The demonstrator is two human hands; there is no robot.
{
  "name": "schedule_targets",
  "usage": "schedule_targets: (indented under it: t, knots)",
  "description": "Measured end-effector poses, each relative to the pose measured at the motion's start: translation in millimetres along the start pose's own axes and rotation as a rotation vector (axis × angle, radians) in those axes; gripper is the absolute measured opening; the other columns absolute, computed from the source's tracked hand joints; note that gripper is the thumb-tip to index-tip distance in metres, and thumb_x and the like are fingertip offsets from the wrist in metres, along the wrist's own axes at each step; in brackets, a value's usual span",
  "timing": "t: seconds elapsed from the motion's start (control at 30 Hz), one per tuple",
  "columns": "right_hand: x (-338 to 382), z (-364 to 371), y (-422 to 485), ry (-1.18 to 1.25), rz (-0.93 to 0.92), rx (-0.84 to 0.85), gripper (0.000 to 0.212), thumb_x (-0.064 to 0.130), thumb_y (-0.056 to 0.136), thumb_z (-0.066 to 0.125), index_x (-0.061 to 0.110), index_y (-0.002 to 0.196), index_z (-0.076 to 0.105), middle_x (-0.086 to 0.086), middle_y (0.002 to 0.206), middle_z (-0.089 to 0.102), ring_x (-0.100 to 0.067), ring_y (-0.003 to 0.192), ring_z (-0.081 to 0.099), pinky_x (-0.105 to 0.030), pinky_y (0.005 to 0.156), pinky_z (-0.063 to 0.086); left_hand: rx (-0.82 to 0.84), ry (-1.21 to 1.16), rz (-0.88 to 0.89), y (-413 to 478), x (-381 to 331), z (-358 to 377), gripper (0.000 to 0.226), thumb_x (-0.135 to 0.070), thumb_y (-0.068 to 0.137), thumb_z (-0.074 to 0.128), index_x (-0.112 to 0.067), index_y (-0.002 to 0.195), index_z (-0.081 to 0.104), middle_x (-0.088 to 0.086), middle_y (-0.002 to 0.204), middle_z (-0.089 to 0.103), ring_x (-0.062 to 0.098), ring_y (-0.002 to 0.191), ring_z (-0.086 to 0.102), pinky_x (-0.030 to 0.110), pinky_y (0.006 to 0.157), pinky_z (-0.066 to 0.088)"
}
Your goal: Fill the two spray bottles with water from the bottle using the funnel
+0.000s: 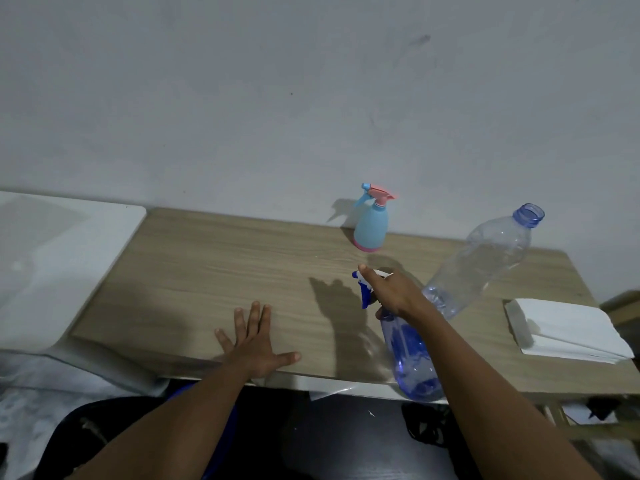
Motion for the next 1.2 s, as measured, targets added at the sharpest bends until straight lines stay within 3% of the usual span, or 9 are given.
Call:
schedule_targets:
  t: [0.13,0.27,0.4,0.5,0.67,0.8,0.9,1.03,1.2]
  knots:
    - [11,-12,0,0.153,-0.050,-0.140,0.039,0.051,0.090,0.058,0.013,0.100,0.054,-0.013,0.090,0.066,-0.026,0.060,0.065,-0.028,0.047,0.051,-0.063,-0.016,0.007,-2,-1,-6,0.142,-0.100,0.048,0.046,-0.032,0.152,-0.023,-0.009,0.156,-0.037,0.026,0.143,-0.037,0.069,0.109,-0.018]
    - [37,-24,11,0.182,-0.249,-0.265,0.027,0.036,0.094,0.060,0.010,0.098,0.053,-0.012,0.089,0.063,-0.029,0.071,0.065,-0.027,0.052,0.050,-0.072,0.009,0.011,1,0,-9,0.147,-0.103,0.042,0.044,-0.032,0.151,-0.024,-0.008,0.156,-0.039,0.026,0.141,-0.040,0.069,0.107,-0.022]
    - [74,-32,27,0.087,-0.417,-0.403,0.017,0.025,0.093,0.063,0.010,0.085,0.059,0.002,0.077,0.061,-0.004,0.065,0.054,-0.017,0.058,0.040,0.009,0.023,0.007,8,0,-8,0.148,-0.102,0.042,0.046,-0.033,0.146,-0.034,-0.008,0.149,-0.049,0.026,0.135,-0.048,0.070,0.105,-0.024]
    - [95,-26,51,0.047,-0.468,-0.428,0.010,0.022,0.093,0.063,0.015,0.086,0.065,0.006,0.077,0.061,0.001,0.064,0.053,-0.008,0.058,0.036,0.057,0.028,0.002,11,2,-9,0.150,-0.098,0.043,0.052,-0.033,0.144,-0.038,-0.008,0.146,-0.052,0.027,0.132,-0.051,0.070,0.104,-0.025]
    - [118,-5,89,0.021,-0.497,-0.431,0.016,0.017,0.096,0.057,0.009,0.094,0.071,0.000,0.079,0.065,-0.005,0.064,0.053,-0.023,0.062,0.039,0.044,0.031,0.008,12,3,-9,0.150,-0.097,0.044,0.054,-0.033,0.144,-0.037,-0.008,0.147,-0.051,0.028,0.132,-0.051,0.070,0.103,-0.025]
    - [129,8,113,-0.022,-0.474,-0.416,0.022,0.018,0.096,0.056,0.003,0.089,0.070,-0.013,0.085,0.069,-0.027,0.074,0.062,-0.039,0.068,0.047,0.027,0.012,0.011,12,3,-10,0.151,-0.098,0.041,0.055,-0.034,0.145,-0.035,-0.010,0.148,-0.049,0.027,0.133,-0.050,0.070,0.104,-0.024]
    - [133,14,124,-0.048,-0.456,-0.431,0.023,0.021,0.097,0.056,0.005,0.089,0.070,-0.016,0.092,0.067,-0.031,0.079,0.063,-0.044,0.074,0.050,0.028,0.002,0.015,13,3,-10,0.153,-0.098,0.040,0.056,-0.034,0.145,-0.034,-0.009,0.149,-0.049,0.028,0.134,-0.049,0.070,0.104,-0.024]
    - [139,17,126,-0.008,-0.436,-0.455,0.021,0.016,0.098,0.055,0.008,0.112,0.068,-0.013,0.109,0.066,-0.027,0.091,0.064,-0.039,0.081,0.053,0.025,-0.003,0.021,14,4,-9,0.153,-0.096,0.041,0.057,-0.032,0.146,-0.034,-0.008,0.149,-0.049,0.028,0.133,-0.050,0.070,0.103,-0.025]
    - [144,17,126,0.005,-0.409,-0.421,0.029,0.009,0.096,0.056,0.008,0.125,0.062,-0.011,0.122,0.062,-0.020,0.098,0.060,-0.027,0.081,0.046,0.003,0.002,0.023,14,4,-9,0.150,-0.094,0.045,0.058,-0.032,0.146,-0.034,-0.008,0.148,-0.050,0.028,0.132,-0.051,0.070,0.104,-0.026]
Point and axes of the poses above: each hand's wrist, its own y-axis towards the middle knuckle, its own z-axis out of the palm, x = y × z, the point moved 5 cm from there along y, towards the middle knuckle
